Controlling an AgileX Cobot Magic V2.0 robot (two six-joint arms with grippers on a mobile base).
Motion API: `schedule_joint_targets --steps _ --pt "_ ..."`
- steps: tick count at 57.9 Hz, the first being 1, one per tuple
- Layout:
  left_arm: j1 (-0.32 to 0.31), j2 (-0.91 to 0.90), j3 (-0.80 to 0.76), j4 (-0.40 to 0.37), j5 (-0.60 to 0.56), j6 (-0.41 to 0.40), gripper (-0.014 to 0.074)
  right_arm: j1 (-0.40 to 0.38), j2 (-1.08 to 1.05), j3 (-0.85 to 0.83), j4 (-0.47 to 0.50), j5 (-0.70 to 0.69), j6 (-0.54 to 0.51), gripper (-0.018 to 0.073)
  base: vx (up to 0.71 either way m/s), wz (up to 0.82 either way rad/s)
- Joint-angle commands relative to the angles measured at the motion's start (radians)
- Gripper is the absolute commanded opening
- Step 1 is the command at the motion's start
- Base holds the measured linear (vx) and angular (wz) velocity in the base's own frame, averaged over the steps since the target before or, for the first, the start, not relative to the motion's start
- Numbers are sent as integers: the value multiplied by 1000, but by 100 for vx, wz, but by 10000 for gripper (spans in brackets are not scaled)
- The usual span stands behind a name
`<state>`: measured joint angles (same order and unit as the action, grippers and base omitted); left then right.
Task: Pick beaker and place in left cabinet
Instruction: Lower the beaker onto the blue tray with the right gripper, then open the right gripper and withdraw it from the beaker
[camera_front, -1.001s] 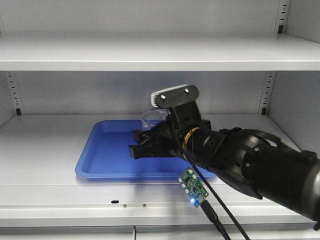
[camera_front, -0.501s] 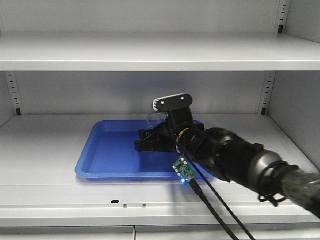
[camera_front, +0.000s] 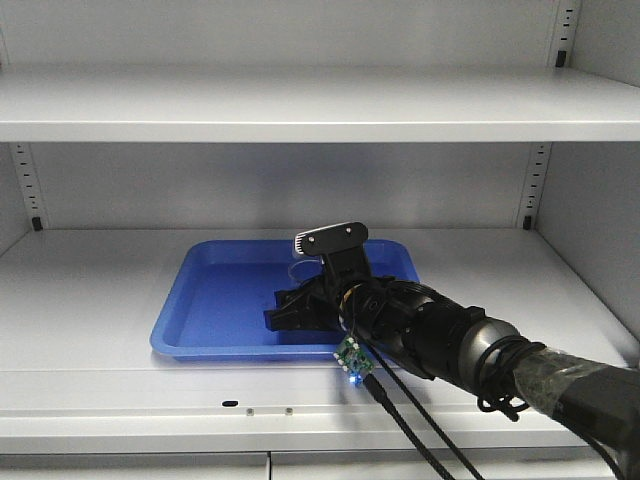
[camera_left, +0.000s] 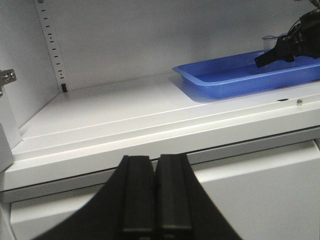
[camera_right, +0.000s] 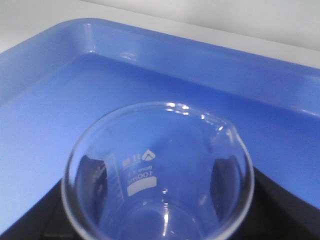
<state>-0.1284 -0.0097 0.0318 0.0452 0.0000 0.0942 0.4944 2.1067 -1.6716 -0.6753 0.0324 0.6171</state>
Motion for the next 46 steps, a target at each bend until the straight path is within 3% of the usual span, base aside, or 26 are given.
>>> schedule_joint_targets --steps 1,8,20,25,46 --pt "-1 -19 16 -3 -75 -3 1 -4 -61 -36 -3 -45 2 128 0 0" --pt "-1 -19 16 -3 -75 -3 1 -4 -61 -36 -3 -43 2 287 0 0" --pt "-1 -19 16 -3 -75 -3 1 -2 -70 -36 -3 -42 2 636 0 0" --pt "-1 -19 16 -3 -75 -3 1 -2 -87 -36 -3 -45 2 724 0 0" --pt "-1 -19 16 -3 -75 -3 1 -2 -173 -36 6 -40 5 672 0 0"
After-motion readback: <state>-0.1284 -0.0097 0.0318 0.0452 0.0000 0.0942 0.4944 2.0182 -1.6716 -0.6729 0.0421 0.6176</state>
